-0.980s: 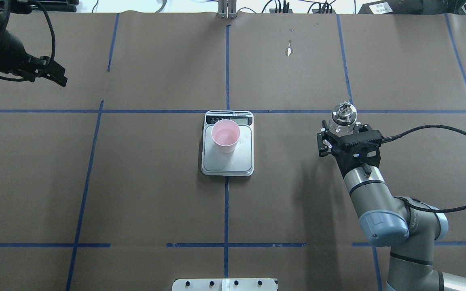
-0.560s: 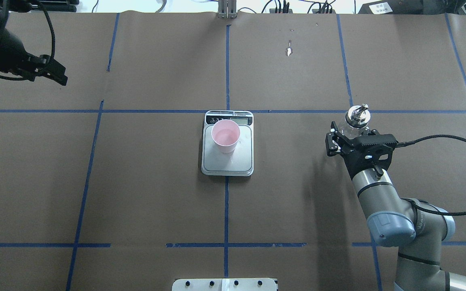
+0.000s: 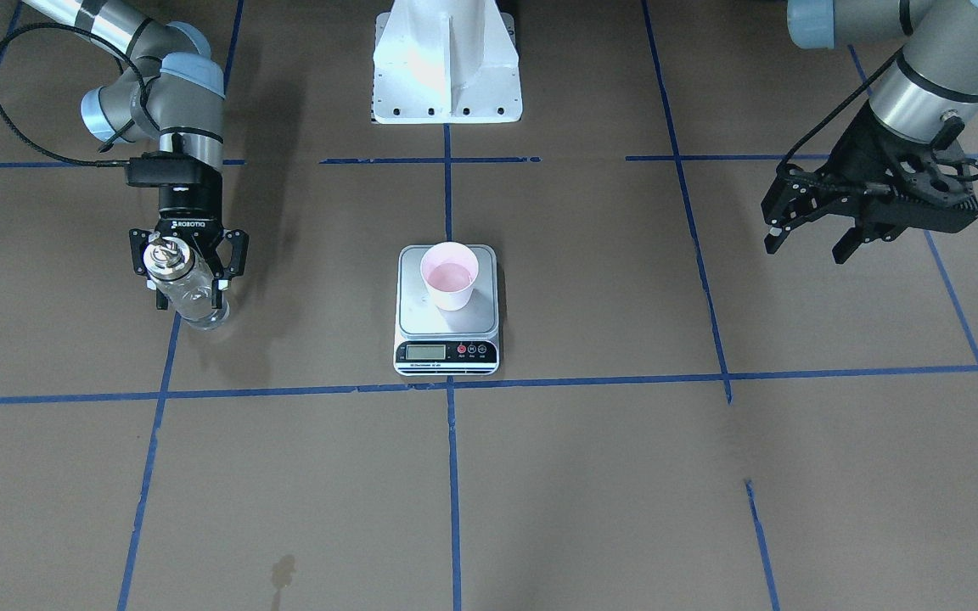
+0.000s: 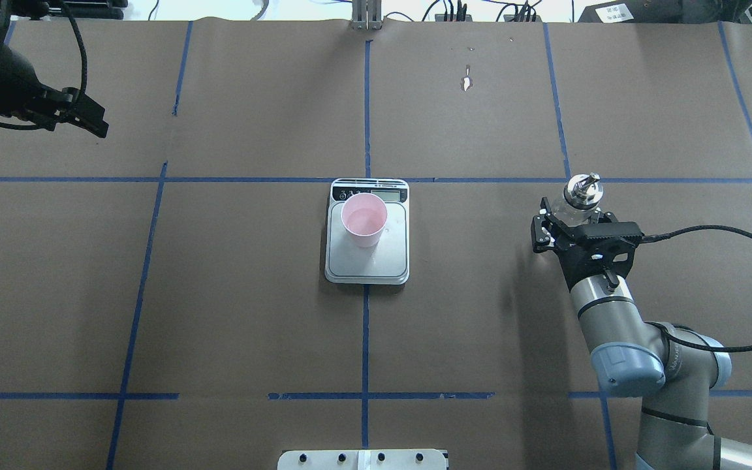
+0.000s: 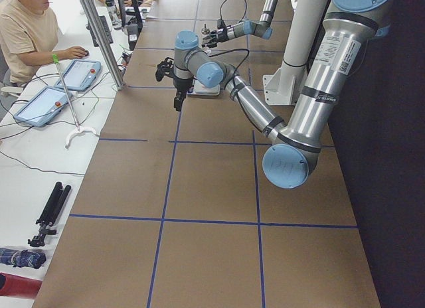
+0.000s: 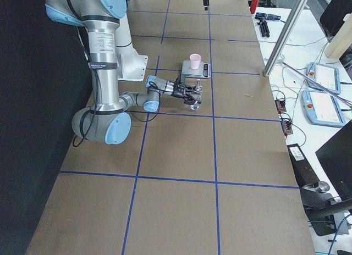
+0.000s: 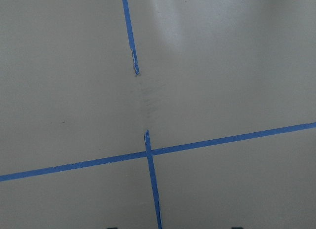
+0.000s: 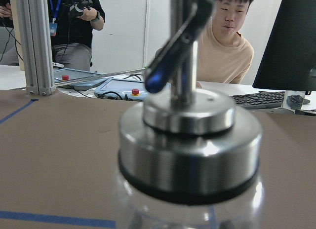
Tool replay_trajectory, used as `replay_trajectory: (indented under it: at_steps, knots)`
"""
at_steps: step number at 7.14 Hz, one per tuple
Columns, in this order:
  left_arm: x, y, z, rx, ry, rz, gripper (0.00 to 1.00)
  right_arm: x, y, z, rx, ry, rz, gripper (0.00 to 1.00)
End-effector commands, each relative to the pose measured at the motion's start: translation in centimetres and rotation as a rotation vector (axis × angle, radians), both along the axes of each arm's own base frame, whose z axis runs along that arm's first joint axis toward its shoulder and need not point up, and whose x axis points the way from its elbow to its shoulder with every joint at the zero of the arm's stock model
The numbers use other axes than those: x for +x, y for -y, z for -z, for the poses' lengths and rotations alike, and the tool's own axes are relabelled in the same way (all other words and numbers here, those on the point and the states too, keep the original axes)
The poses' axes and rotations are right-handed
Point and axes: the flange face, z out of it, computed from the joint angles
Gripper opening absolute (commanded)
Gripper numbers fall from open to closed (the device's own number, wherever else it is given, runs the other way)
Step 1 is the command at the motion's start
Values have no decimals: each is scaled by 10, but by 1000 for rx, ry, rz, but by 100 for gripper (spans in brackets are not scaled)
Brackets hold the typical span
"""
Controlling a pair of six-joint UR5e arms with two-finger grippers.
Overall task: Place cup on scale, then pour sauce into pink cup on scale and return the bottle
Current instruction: 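Carry the upright sauce bottle back toward its starting spot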
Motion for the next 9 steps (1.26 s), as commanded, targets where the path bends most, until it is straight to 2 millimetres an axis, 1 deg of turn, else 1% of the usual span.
replay_trajectory:
  at_steps: [1,3,4,7,9]
  knots:
    - [-1,0,1,2,0,1,82,1,0,-3,1,29,-2,0]
    - [-1,-1,2,3,-1,1,82,0,0,-13,-7,12,0,0]
    - [0,-1,2,-7,3,-1,82,0,0,-12,-7,14,0,0]
    - [1,1,9,0,0,-1,82,-2,0,-22,-23,1,20,0]
    - [1,2,11,-1,1,0,82,-2,-1,-23,-25,-2,23,0]
